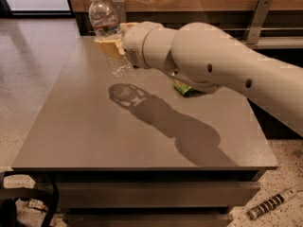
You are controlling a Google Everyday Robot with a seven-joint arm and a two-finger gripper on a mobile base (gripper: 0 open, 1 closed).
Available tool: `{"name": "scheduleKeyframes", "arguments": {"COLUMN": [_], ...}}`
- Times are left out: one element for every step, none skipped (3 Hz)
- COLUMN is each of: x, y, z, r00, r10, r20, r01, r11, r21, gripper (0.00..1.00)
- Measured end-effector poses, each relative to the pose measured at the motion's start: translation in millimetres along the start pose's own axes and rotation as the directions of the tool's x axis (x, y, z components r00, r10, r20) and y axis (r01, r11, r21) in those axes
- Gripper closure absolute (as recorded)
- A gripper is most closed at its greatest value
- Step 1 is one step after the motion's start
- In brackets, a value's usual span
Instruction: Place water bottle upright
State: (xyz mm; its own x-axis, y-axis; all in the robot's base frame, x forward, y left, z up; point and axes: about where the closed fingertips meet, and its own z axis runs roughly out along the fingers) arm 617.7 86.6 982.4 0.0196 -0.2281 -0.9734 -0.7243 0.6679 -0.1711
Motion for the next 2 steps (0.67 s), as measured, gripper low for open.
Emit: {"name": "scheduleKeyframes", "arguments": {"x": [65.1,64.5], "y": [-10.8,-8.8], "z": [-34.7,-33.8], "r00": [0.994,0.994], "r10": [-0.045,-0.034], "r20": [0.099,0.101], "r01": [0.039,0.03], "r11": [0.9977,0.9984], "r21": [0.055,0.048], "gripper": [1.0,1.0]}}
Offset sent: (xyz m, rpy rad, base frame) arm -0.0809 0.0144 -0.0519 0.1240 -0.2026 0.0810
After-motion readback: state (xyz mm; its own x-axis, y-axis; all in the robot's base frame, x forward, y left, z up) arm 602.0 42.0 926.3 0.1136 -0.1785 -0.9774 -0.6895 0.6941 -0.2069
